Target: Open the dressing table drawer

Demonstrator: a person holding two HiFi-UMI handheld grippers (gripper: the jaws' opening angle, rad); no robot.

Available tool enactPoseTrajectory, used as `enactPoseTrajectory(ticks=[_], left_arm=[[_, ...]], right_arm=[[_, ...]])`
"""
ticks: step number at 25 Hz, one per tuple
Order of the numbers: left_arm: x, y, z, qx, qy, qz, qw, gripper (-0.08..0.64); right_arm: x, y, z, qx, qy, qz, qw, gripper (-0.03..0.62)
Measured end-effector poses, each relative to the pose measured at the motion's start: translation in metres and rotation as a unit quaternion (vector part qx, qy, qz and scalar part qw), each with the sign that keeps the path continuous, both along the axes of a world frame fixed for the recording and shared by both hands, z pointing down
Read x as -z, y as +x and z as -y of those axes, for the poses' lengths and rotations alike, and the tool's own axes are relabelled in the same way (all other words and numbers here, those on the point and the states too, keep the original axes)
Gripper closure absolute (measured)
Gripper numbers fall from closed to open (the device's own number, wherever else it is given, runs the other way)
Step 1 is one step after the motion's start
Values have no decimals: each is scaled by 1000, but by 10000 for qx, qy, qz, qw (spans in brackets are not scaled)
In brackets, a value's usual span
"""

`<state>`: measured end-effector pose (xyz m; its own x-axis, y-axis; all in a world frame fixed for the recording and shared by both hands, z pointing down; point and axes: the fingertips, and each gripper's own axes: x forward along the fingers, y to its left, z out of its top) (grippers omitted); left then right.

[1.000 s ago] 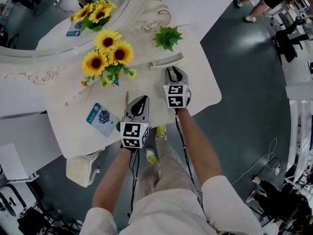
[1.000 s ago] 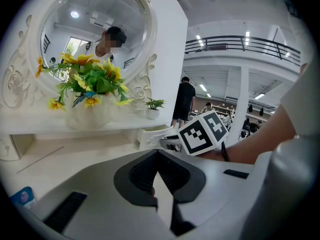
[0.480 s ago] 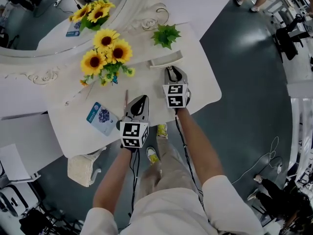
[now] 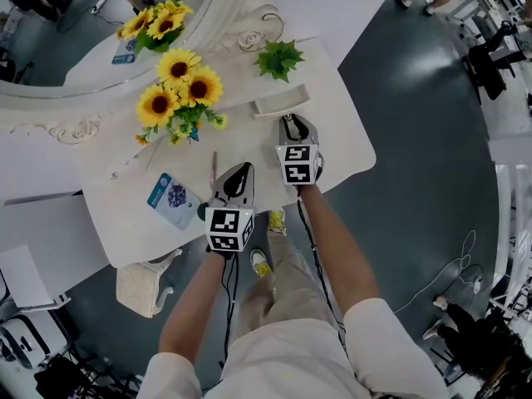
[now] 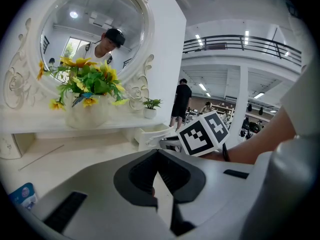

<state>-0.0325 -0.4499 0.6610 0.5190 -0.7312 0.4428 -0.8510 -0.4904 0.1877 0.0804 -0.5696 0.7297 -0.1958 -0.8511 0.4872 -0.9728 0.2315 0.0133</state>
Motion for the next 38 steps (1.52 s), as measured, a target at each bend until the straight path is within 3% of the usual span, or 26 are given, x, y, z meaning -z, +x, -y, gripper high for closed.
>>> enactPoseTrajectory(ticks=[38], left_arm=[[7,-11,-19,62,42,-21,10000,551]], right_arm=[[1,2,-12,-52,-16,128,9999,491]])
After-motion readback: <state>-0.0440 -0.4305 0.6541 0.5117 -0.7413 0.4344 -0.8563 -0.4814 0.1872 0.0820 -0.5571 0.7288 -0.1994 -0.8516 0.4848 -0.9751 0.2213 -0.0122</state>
